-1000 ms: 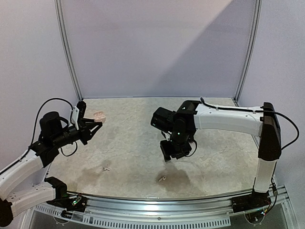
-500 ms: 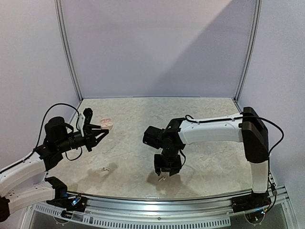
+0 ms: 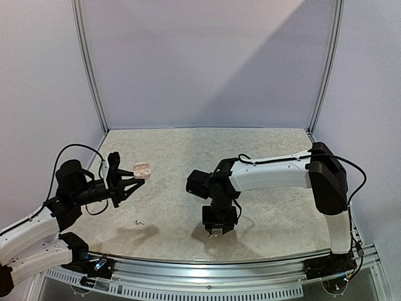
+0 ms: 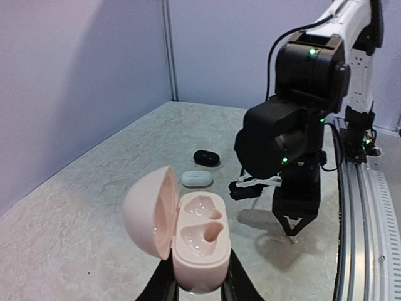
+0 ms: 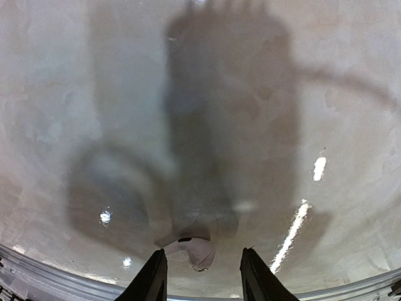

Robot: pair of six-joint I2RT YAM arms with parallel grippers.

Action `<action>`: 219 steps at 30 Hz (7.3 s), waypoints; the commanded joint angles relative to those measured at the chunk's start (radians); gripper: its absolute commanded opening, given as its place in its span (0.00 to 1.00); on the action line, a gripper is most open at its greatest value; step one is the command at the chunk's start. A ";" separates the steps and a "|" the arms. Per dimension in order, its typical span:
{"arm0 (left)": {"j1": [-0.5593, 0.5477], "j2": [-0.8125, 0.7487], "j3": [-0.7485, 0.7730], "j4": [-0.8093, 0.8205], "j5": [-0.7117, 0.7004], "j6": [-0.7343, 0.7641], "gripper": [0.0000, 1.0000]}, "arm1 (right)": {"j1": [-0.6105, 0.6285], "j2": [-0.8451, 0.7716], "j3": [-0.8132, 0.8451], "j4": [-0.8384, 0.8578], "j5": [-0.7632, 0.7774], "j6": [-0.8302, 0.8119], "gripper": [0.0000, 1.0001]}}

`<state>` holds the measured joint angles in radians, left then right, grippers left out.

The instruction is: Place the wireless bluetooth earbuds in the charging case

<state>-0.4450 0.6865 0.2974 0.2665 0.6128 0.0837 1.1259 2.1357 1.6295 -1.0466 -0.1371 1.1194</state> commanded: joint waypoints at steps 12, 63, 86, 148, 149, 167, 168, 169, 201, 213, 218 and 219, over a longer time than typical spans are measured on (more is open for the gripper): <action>-0.021 -0.028 -0.010 -0.056 0.393 0.215 0.00 | 0.003 0.015 0.001 -0.001 0.005 -0.005 0.38; -0.041 -0.015 0.018 -0.134 0.356 0.243 0.00 | 0.045 0.062 0.201 -0.098 0.099 -0.615 0.48; -0.046 -0.022 0.025 -0.157 0.331 0.239 0.00 | 0.045 0.161 0.212 -0.173 0.148 -0.735 0.27; -0.047 0.030 0.052 0.113 0.176 0.035 0.00 | -0.059 -0.187 0.375 0.064 0.169 -0.688 0.09; -0.048 0.039 0.059 0.131 0.168 0.025 0.00 | -0.059 -0.214 0.370 0.115 0.172 -0.693 0.09; -0.057 0.223 0.236 0.408 0.079 -0.210 0.00 | 0.008 -0.332 0.220 1.051 -0.107 -0.759 0.05; -0.058 0.224 0.239 0.413 0.078 -0.213 0.00 | 0.008 -0.325 0.219 1.064 -0.107 -0.759 0.05; -0.059 0.223 0.240 0.417 0.076 -0.214 0.00 | 0.009 -0.321 0.215 1.068 -0.108 -0.762 0.04; -0.066 0.217 0.250 0.433 0.077 -0.225 0.00 | 0.010 -0.291 0.122 0.984 -0.045 -0.829 0.01; -0.068 0.216 0.251 0.431 0.081 -0.220 0.00 | 0.010 -0.287 0.123 0.956 -0.037 -0.839 0.28; -0.067 0.216 0.250 0.426 0.088 -0.225 0.00 | 0.009 -0.294 0.130 0.944 -0.003 -0.844 0.35; -0.067 0.214 0.248 0.423 0.088 -0.229 0.00 | 0.008 -0.296 0.130 0.942 0.001 -0.846 0.37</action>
<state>-0.4976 0.9054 0.5251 0.6643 0.6899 -0.1432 1.1351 1.8217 1.7676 -0.0414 -0.1829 0.2810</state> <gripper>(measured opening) 0.194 0.346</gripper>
